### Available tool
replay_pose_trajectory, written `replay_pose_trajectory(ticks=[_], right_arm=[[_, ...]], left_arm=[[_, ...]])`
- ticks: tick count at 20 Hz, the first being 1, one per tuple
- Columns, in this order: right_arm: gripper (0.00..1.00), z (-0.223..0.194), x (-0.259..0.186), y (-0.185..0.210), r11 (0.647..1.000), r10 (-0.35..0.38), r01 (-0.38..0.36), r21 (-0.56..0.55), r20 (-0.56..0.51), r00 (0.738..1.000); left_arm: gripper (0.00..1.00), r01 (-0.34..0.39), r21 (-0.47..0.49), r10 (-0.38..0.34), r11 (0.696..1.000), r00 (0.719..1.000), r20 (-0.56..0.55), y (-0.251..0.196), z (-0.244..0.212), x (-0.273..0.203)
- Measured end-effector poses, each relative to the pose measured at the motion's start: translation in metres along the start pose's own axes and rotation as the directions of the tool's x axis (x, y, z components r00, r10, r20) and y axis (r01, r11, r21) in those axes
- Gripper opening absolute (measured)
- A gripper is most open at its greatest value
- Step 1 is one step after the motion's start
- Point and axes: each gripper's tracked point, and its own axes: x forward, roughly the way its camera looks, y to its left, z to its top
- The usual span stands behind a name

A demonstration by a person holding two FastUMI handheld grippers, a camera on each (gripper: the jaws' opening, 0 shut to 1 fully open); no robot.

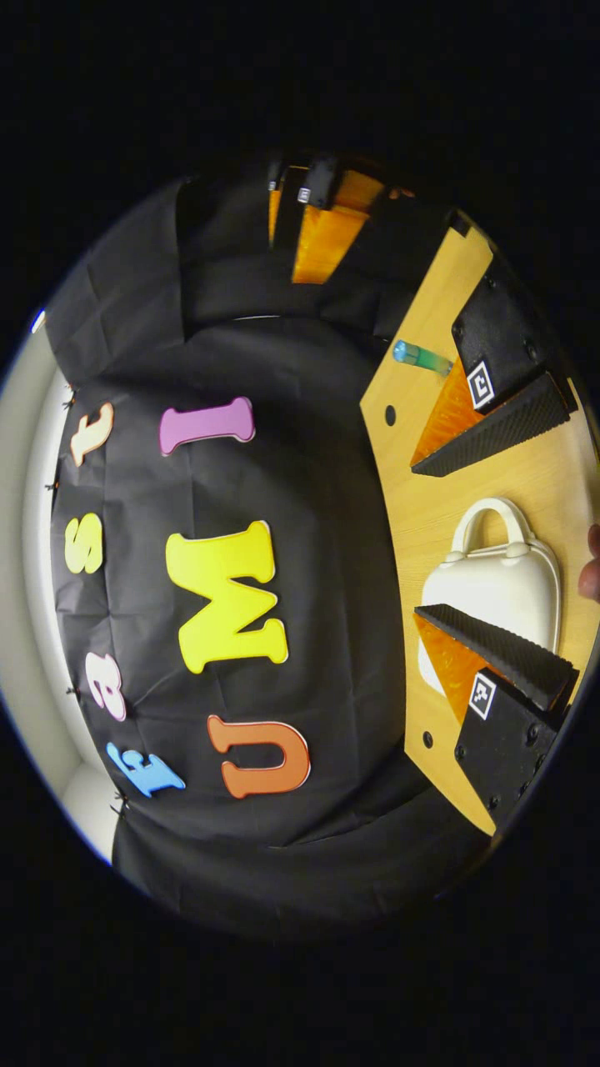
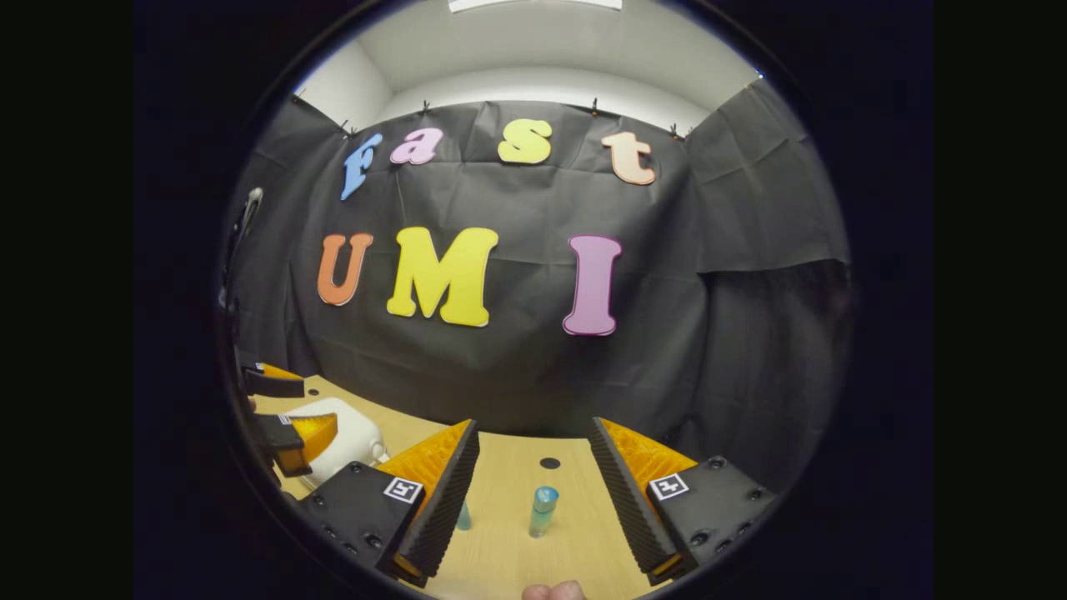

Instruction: First open the suitcase, pack the skin care products into it, and then close the suitcase.

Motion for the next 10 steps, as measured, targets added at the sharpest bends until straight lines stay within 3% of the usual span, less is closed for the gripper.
replay_pose_trajectory(ticks=[6, 10], right_arm=[[0.79, -0.023, 0.0, -0.037, 0.998, -0.065, 0.064, -0.019, -0.054, 0.996], [0.79, -0.035, -0.004, -0.061, 0.992, -0.124, 0.123, -0.013, -0.086, 0.989]], left_arm=[[0.97, 0.101, 0.256, -0.045, 0.961, 0.975, -0.218, -0.026, -0.083, 0.029], [0.97, 0.154, 0.459, 0.0, 0.875, 0.948, -0.319, -0.036, -0.121, 0.053]])
